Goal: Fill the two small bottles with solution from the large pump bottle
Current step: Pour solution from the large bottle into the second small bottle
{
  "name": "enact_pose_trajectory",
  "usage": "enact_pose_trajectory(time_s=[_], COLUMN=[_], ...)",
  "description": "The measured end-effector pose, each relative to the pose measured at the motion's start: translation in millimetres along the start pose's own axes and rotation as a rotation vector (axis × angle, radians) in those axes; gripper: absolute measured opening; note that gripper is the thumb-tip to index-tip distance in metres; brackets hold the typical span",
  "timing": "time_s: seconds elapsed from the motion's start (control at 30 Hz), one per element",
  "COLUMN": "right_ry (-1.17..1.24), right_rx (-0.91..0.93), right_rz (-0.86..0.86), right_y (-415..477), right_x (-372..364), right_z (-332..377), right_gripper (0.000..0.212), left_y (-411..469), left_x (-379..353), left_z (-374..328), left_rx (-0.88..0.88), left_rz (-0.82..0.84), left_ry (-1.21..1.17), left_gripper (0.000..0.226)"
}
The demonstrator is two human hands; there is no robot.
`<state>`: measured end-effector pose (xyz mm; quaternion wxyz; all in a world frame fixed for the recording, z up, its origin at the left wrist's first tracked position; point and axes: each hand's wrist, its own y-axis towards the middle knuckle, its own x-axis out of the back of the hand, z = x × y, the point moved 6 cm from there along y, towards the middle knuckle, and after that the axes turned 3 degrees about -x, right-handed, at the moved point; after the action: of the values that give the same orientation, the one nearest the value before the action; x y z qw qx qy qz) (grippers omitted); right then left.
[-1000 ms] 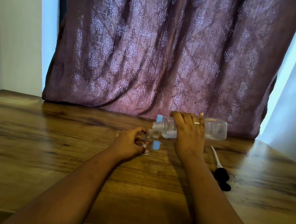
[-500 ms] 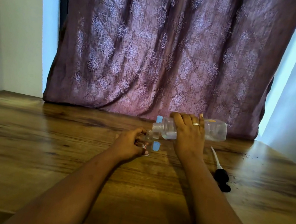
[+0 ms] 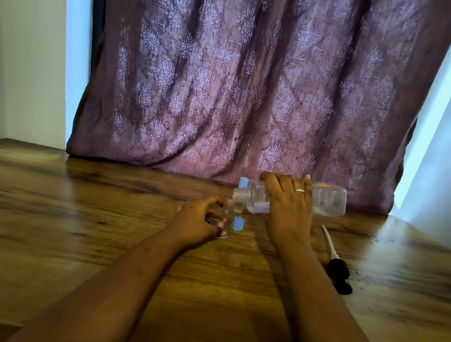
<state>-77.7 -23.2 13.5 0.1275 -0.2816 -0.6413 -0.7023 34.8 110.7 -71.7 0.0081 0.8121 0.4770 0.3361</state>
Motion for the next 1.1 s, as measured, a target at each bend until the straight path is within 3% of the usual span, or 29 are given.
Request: enact_pose_trajectory(time_s=[0.6, 0.77, 0.9, 1.1], right_ry=[-0.017, -0.007, 0.119, 0.466], right_rx=[0.004, -0.023, -0.106, -0.309], right_rz=[0.034, -0.006, -0.048, -0.149], right_y=[0.2, -0.2, 1.1, -0.9], right_x=[-6.5, -8.2, -4.4, 5.8], right_z=[-2.8, -4.1, -10.4, -29.3], right_gripper=[0.053, 0.061, 0.067, 0.075], left_y=[-1.4, -6.9, -11.0, -8.3], left_x=[-1.6, 2.8, 5.0, 4.6], left_z=[1.6, -6.8, -12.9, -11.6], left_rx=[0.032, 0.033, 0.029, 0.02], left_rz=[0.019, -0.021, -0.043, -0.054], left_ry=[-0.027, -0.08, -0.147, -0.132], left_gripper=[0.075, 0.062, 0.048, 0.054])
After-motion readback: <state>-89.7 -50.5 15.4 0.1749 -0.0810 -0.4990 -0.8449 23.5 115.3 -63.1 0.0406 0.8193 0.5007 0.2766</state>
